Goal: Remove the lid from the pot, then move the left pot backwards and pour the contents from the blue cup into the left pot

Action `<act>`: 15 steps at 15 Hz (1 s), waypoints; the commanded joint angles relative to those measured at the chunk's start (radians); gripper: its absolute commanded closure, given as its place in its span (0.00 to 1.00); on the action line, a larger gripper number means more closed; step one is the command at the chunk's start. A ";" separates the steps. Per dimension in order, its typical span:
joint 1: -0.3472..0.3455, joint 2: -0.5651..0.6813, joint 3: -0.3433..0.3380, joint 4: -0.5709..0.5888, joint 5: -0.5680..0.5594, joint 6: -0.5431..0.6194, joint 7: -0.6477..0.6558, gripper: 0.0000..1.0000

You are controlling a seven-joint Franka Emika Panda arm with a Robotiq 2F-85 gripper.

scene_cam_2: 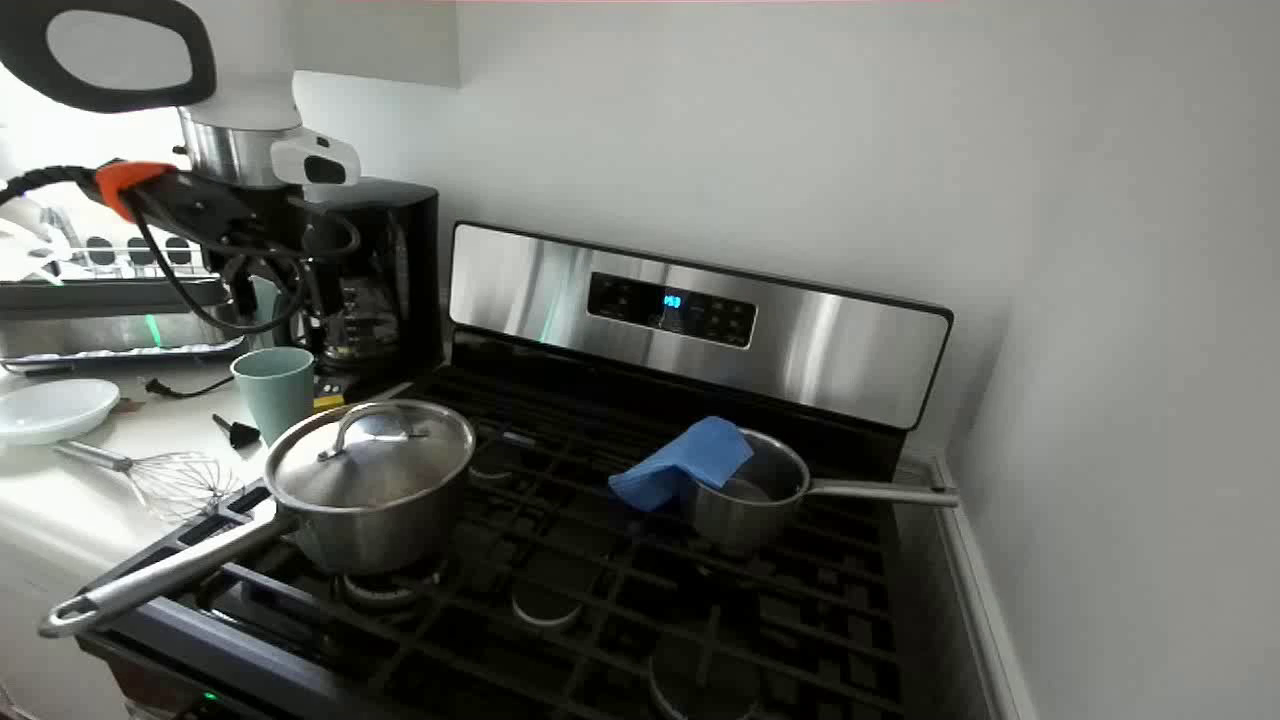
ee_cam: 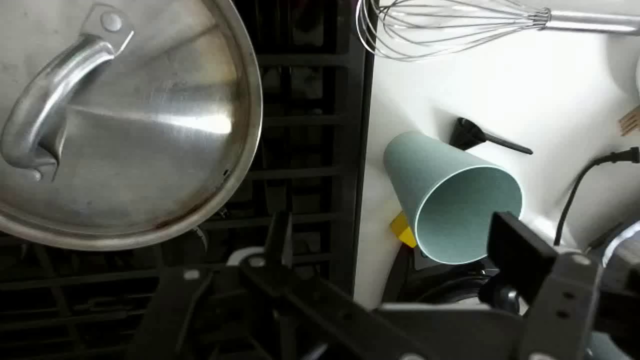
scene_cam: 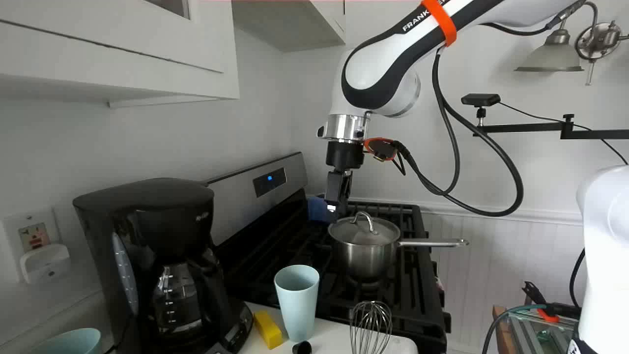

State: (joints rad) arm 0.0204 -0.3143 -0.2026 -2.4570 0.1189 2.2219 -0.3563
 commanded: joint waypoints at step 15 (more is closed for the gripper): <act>-0.240 0.054 0.209 -0.005 -0.857 0.091 0.567 0.00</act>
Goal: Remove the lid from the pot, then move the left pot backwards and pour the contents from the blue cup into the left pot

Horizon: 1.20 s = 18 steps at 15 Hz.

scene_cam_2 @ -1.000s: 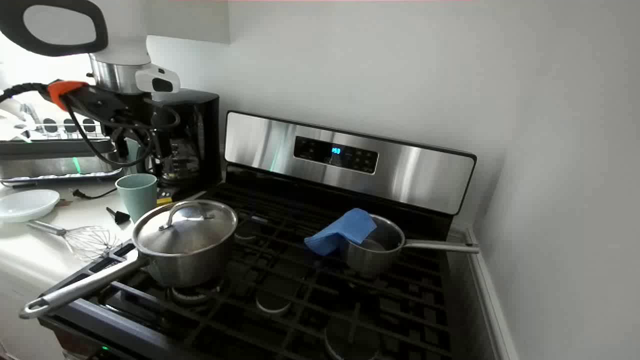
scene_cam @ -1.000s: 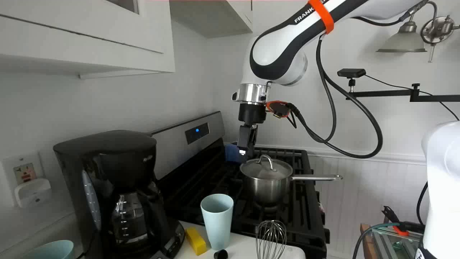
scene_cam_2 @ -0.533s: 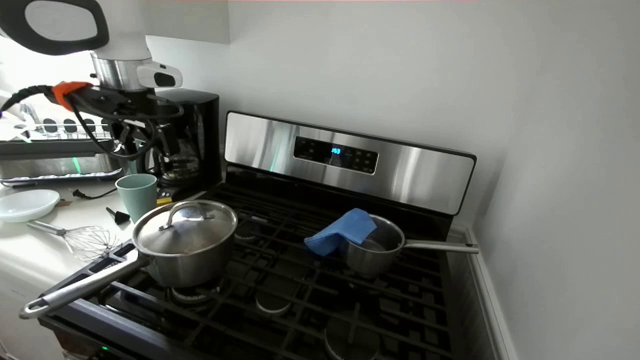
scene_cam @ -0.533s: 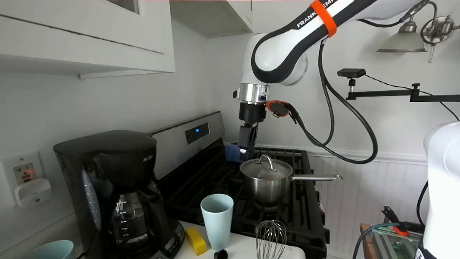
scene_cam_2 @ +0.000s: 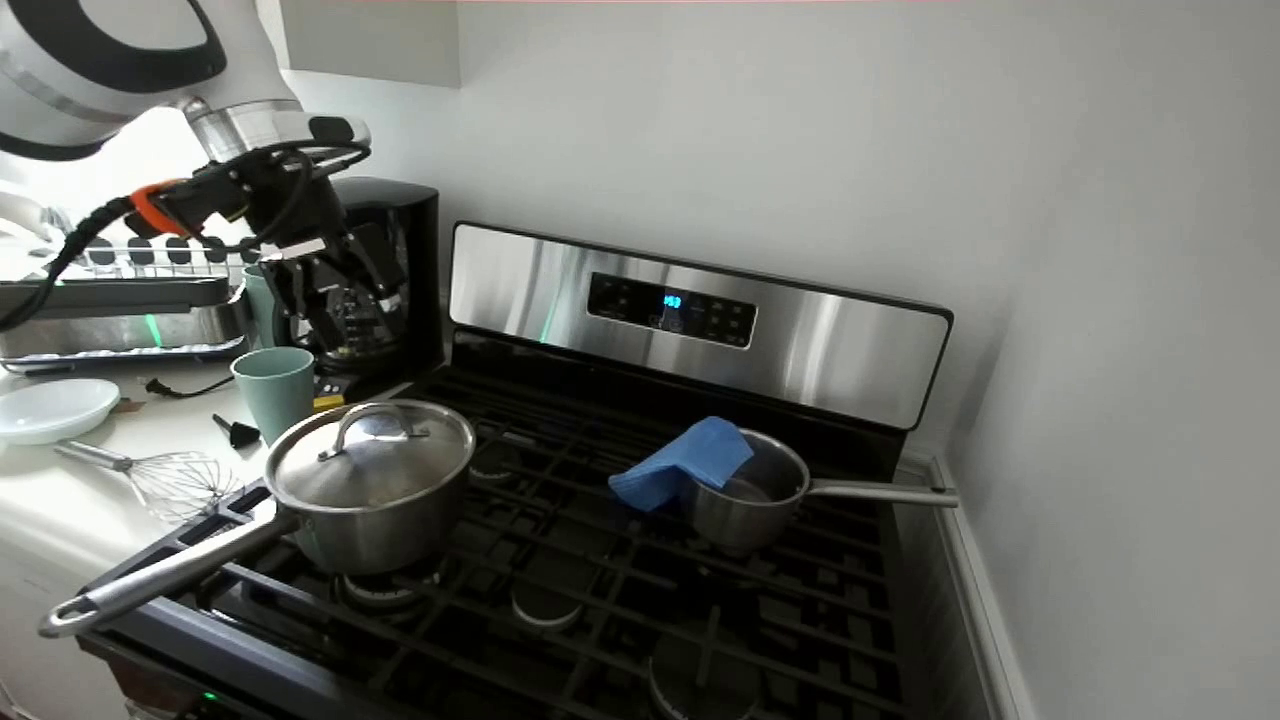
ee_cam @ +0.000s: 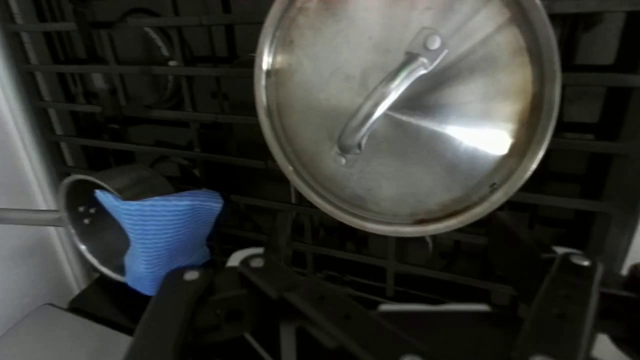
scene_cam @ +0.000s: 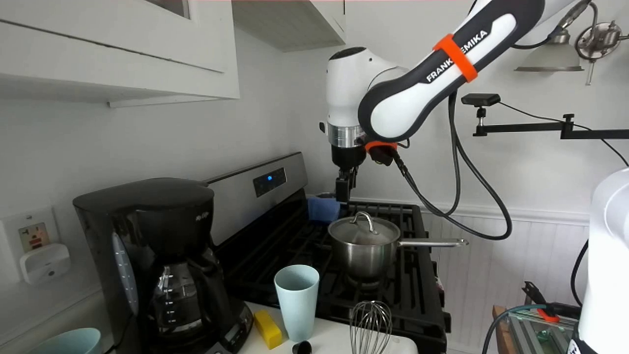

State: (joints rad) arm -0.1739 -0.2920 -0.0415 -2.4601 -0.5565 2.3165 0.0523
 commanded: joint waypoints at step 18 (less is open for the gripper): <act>0.006 0.205 -0.016 0.050 -0.223 -0.155 0.438 0.62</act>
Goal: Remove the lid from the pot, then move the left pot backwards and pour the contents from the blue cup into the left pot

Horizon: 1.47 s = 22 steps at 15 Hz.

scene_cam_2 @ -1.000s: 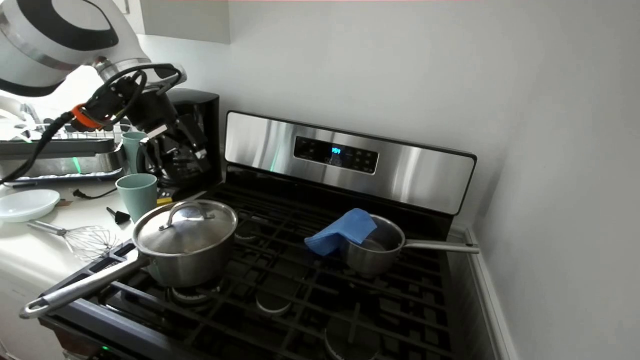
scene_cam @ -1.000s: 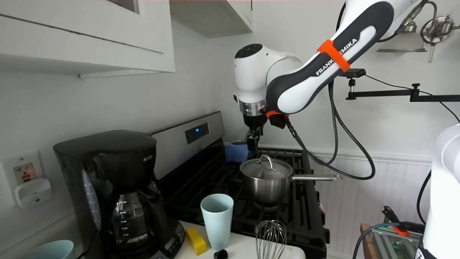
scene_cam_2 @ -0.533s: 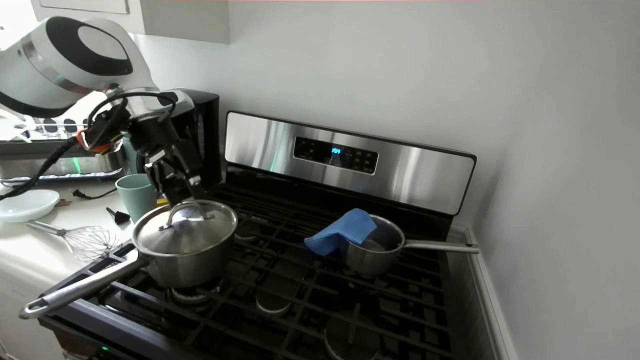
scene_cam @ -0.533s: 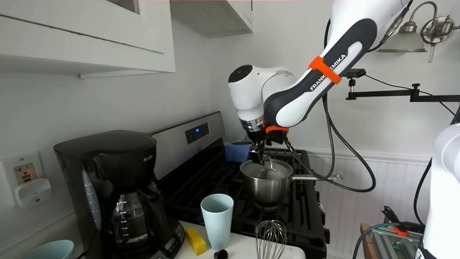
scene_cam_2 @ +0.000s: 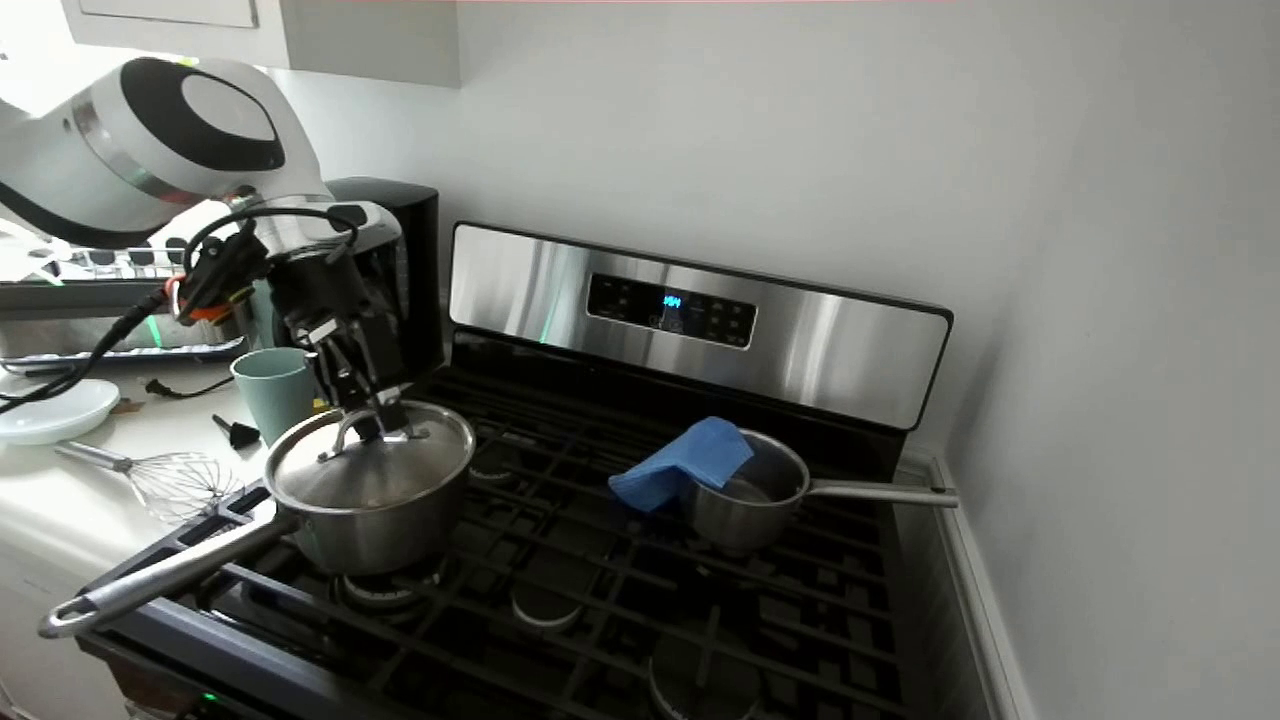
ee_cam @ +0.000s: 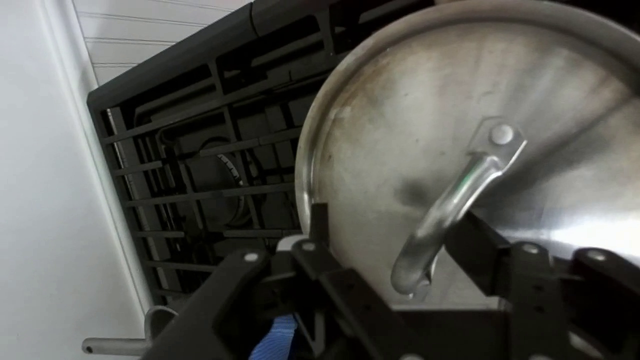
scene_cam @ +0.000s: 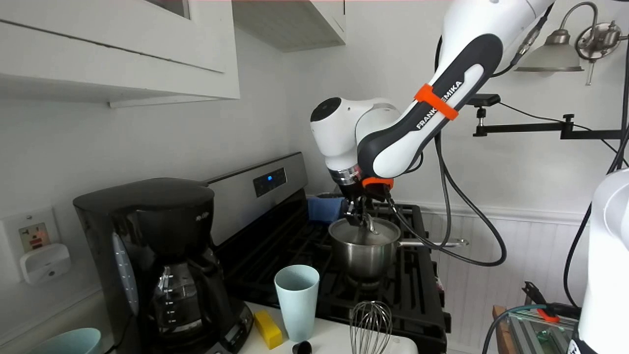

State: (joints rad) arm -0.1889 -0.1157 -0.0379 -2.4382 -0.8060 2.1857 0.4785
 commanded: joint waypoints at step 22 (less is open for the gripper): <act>-0.020 -0.029 -0.113 0.137 0.075 -0.010 -0.029 0.98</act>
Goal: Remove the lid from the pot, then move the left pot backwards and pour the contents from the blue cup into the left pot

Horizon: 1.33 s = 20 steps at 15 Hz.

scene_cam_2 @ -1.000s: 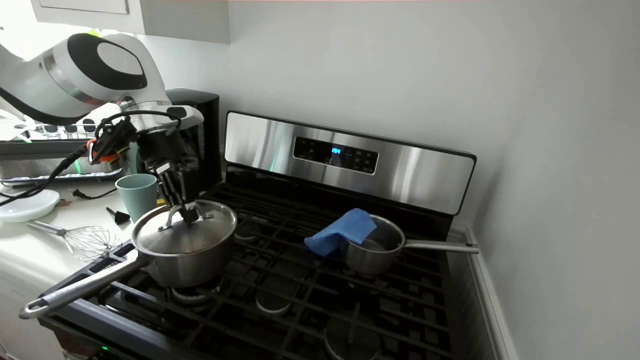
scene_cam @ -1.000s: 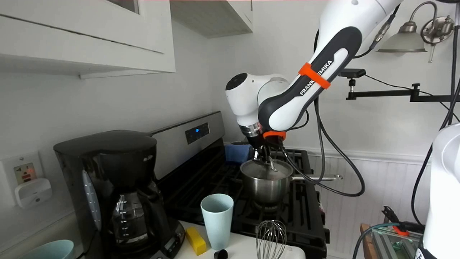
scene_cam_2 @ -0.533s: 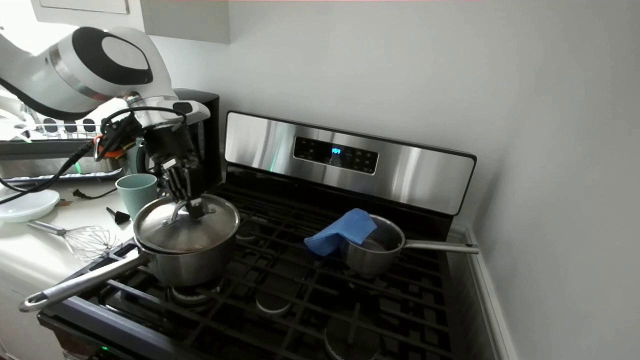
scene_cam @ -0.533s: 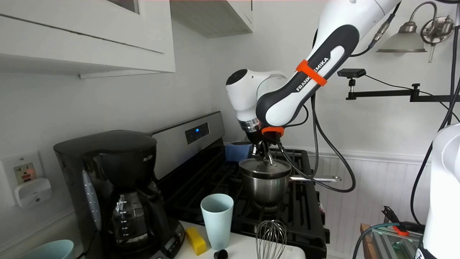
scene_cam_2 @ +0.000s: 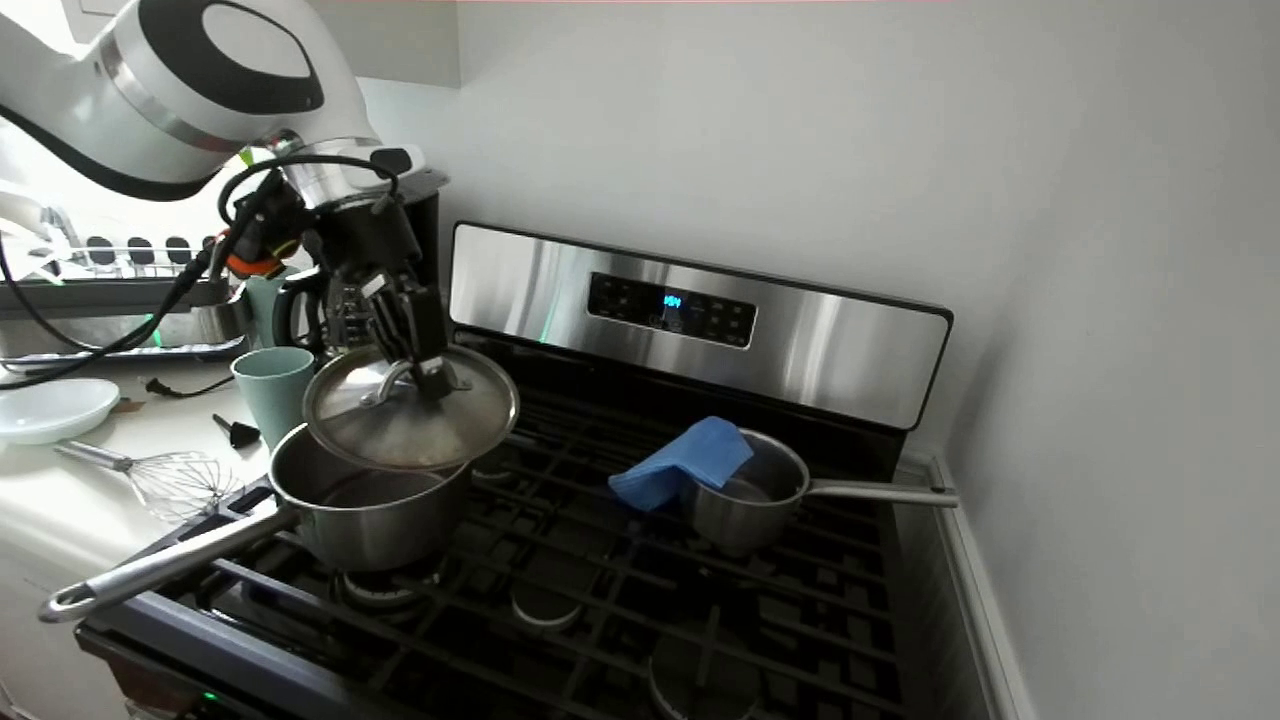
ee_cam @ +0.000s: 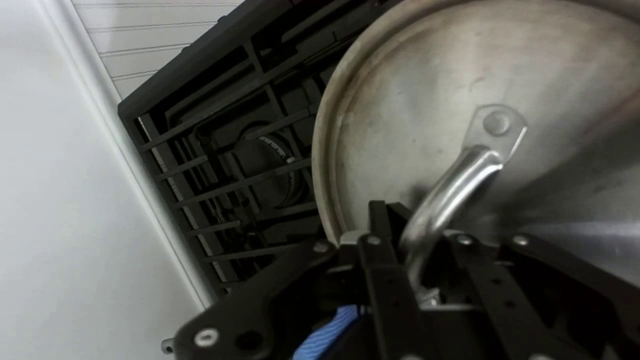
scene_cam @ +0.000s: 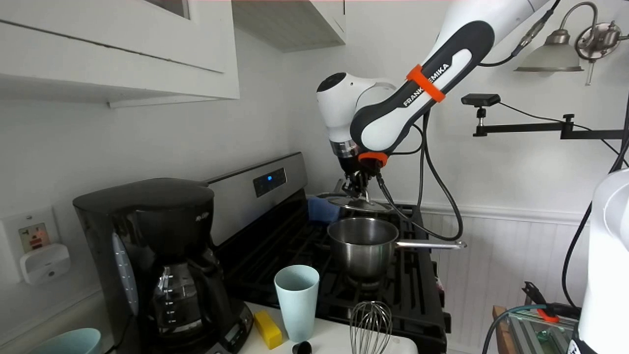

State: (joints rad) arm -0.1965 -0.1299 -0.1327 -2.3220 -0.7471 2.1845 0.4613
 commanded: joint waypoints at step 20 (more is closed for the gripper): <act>-0.116 0.356 -0.193 0.328 -0.084 -0.012 0.199 0.98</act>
State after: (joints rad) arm -0.2935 0.1338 -0.2961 -2.0749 -0.8342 2.1689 0.6569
